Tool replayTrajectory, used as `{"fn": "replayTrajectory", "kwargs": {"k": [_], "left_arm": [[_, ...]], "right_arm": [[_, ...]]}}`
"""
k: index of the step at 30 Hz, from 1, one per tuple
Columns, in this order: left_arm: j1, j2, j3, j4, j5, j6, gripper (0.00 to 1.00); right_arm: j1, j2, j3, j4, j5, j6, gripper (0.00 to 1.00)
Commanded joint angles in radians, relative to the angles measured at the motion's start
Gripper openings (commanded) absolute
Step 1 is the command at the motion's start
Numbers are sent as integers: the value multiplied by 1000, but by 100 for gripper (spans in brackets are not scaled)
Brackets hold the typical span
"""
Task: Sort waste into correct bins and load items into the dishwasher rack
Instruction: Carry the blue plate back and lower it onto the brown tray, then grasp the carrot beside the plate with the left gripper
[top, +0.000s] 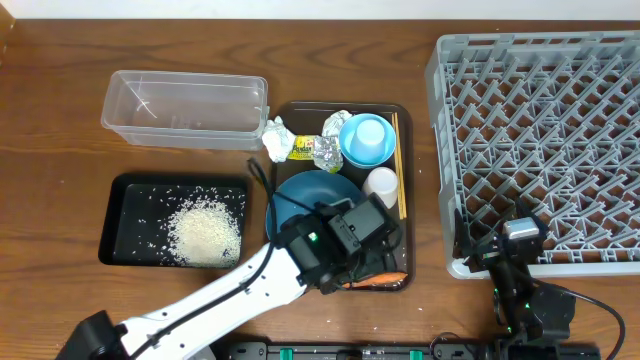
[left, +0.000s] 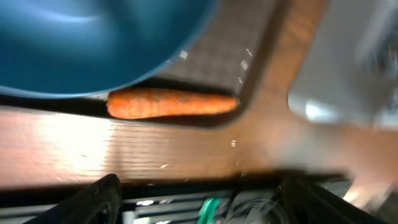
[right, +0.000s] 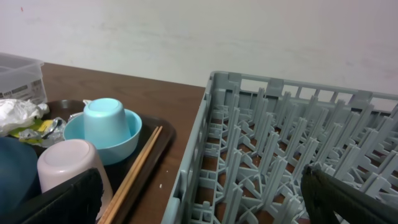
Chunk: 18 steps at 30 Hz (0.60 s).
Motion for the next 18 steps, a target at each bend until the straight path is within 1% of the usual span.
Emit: {"fn": "replayTrajectory", "kwargs": {"k": [1, 4, 9, 11, 12, 14, 18], "left_arm": [[-10, 45, -29, -6, -53, -347, 85], [-40, 101, -32, 9, -52, -466, 85], [-101, 174, -32, 130, -31, -523, 83], [-121, 197, -32, 171, -40, -555, 79], [-126, 207, -32, 182, -48, -573, 75], [-133, 231, -32, 182, -69, -630, 72], [-133, 281, -32, 177, -95, -741, 71]], "right_arm": [[-9, -5, -4, 0, 2, 13, 99], [-9, -5, -4, 0, 2, 12, 99], [-9, -5, -4, 0, 2, 13, 99], [-9, -5, -4, 0, 2, 12, 99], [-9, -5, -4, 0, 2, 13, 99], [-9, -5, -4, 0, 2, 12, 99], [-9, -5, -4, 0, 2, 12, 99]]}}
